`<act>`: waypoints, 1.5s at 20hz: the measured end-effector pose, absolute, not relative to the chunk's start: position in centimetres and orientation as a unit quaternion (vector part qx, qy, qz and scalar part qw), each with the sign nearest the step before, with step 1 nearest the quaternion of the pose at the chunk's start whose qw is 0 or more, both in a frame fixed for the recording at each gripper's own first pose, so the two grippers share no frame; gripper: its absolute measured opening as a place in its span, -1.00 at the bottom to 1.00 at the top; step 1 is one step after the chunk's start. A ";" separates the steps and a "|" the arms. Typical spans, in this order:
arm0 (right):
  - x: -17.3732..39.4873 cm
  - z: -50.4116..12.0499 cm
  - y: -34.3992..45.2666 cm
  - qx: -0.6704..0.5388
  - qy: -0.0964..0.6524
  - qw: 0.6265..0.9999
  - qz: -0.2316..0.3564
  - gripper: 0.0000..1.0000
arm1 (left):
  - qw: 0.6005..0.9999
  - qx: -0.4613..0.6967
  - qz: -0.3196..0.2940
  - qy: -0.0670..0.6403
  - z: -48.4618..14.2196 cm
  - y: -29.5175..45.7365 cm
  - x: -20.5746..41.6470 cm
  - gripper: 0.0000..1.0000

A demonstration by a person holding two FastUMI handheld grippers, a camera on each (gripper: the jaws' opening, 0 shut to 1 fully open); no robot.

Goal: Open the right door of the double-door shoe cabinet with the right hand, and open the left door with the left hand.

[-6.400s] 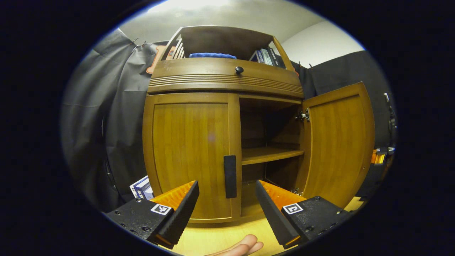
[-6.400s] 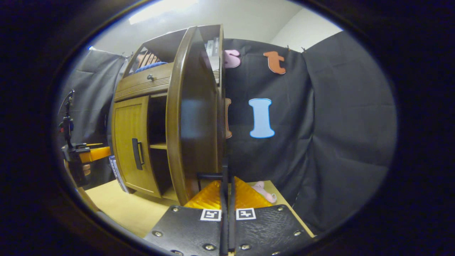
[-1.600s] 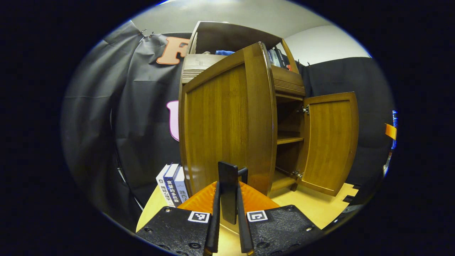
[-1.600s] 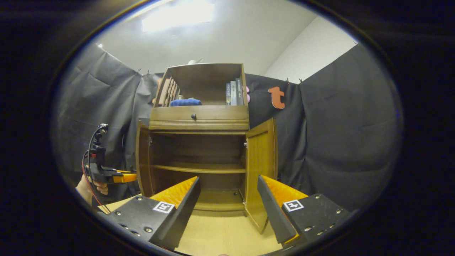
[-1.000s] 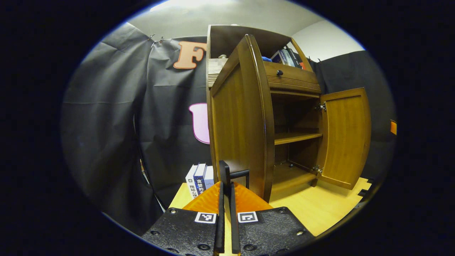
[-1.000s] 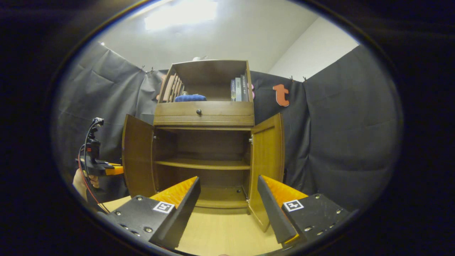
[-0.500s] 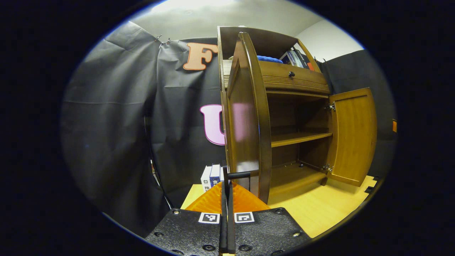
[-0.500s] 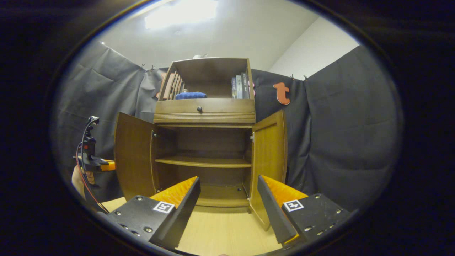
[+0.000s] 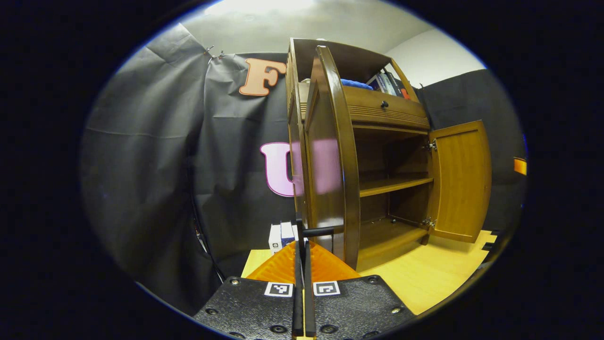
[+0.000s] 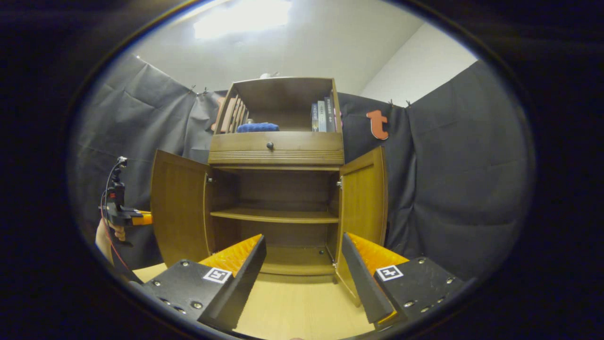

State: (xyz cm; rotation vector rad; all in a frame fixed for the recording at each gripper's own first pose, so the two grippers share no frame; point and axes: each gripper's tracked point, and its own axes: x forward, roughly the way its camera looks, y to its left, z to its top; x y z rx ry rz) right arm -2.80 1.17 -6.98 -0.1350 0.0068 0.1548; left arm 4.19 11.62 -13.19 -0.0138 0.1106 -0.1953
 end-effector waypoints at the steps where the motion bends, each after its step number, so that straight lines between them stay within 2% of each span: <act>1: -2.7 -7.4 1.1 -0.068 0.007 0.995 0.077 0.92 | 0.993 -0.012 -0.102 0.054 -13.2 11.6 4.1 -0.98; 7: -2.5 -9.0 0.5 -0.061 0.024 0.995 0.072 0.92 | 0.992 -0.012 -0.114 0.055 -13.2 11.7 3.9 -0.94; 9: -2.2 -9.1 0.3 -0.056 0.022 0.996 0.068 0.87 | 0.991 -0.006 -0.117 0.057 -13.4 11.4 3.2 -0.82; 11: -1.8 -9.4 -0.2 -0.052 0.024 0.996 0.062 0.87 | 0.992 -0.006 -0.116 0.056 -13.3 11.3 2.6 -0.89; 12: -1.7 -9.6 -0.4 -0.049 0.025 0.997 0.059 0.87 | 0.992 -0.009 -0.110 0.056 -13.2 11.6 2.2 -1.00; 14: -1.8 -10.0 -0.6 -0.044 0.028 0.997 0.057 0.87 | 0.994 -0.010 -0.099 0.054 -12.9 12.0 1.9 -0.77; 15: -1.8 -10.2 -0.9 -0.043 0.030 0.997 0.055 0.87 | 0.994 -0.010 -0.093 0.054 -12.8 12.2 1.7 -0.87; 16: -1.7 -10.4 -1.0 -0.042 0.032 0.997 0.053 0.87 | 0.994 -0.010 -0.090 0.055 -12.9 12.3 1.6 -0.75; 25: -1.8 -10.9 -1.5 -0.033 0.033 0.998 0.051 0.92 | 0.993 -0.059 -0.050 0.093 -15.3 13.6 -1.0 -0.72; 26: -1.9 -11.0 -1.5 -0.032 0.034 0.998 0.048 0.92 | 0.993 -0.065 -0.038 0.090 -15.0 14.0 -1.7 -0.57; 28: -1.8 -11.1 -1.6 -0.028 0.036 0.998 0.042 0.87 | 0.994 -0.071 -0.028 0.074 -13.6 14.0 -2.7 -0.44; 29: -1.8 -11.2 -1.6 -0.025 0.037 0.998 0.039 0.92 | 0.996 -0.068 -0.020 0.061 -12.6 13.9 -3.3 -0.27; 30: -1.8 -11.2 -1.5 -0.023 0.038 0.998 0.037 0.87 | 0.997 -0.062 -0.014 0.047 -11.5 13.9 -3.6 -0.31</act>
